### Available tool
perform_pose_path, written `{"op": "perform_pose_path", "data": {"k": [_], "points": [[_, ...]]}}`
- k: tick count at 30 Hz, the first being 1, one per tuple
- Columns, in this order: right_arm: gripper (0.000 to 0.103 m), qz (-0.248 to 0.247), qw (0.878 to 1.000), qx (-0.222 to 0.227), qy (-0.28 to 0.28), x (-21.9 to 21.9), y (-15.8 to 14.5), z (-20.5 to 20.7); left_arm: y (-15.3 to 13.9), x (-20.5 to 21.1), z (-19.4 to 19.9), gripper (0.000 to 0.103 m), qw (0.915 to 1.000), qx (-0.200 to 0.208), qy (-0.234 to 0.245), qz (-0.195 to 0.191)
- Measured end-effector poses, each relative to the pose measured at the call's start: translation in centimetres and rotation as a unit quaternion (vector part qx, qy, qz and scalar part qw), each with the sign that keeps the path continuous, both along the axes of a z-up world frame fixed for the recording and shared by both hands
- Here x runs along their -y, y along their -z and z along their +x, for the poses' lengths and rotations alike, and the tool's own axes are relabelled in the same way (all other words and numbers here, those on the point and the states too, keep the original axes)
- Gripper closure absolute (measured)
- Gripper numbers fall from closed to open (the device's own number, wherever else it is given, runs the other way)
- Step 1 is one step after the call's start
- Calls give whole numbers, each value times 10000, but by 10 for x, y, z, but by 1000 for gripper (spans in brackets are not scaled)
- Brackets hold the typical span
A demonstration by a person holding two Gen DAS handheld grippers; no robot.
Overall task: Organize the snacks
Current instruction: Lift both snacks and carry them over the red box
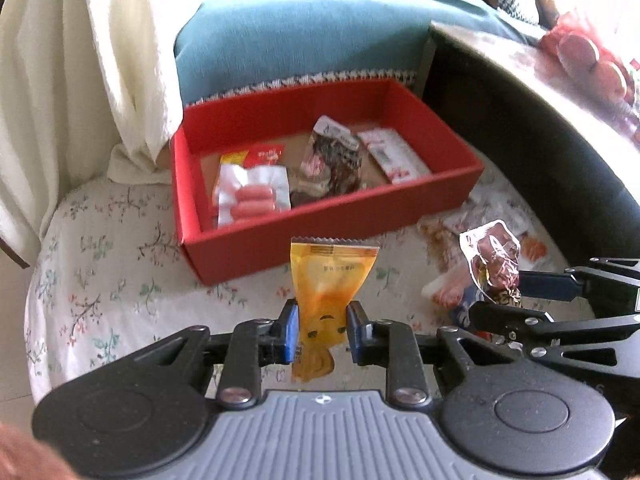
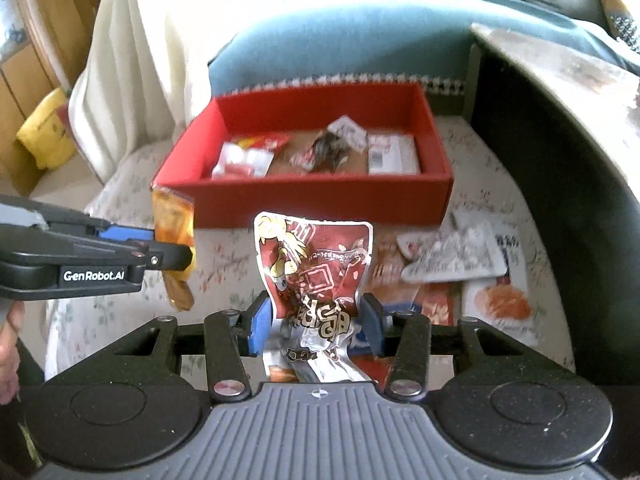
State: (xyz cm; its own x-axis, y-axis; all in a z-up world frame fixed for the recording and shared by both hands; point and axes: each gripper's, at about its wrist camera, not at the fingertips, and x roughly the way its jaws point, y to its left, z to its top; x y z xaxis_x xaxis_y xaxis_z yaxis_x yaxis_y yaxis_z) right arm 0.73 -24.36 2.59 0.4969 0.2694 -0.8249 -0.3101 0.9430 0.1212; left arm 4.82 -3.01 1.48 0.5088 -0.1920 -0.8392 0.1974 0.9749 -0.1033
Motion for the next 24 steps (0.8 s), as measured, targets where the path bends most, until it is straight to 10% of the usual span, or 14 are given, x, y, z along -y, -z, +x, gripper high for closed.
{"op": "perform_pose_path", "data": {"k": [24], "points": [[48,71,9975,704,43,-12,-30,67,-48,3,46,83,9964,722,-221,-397]]}}
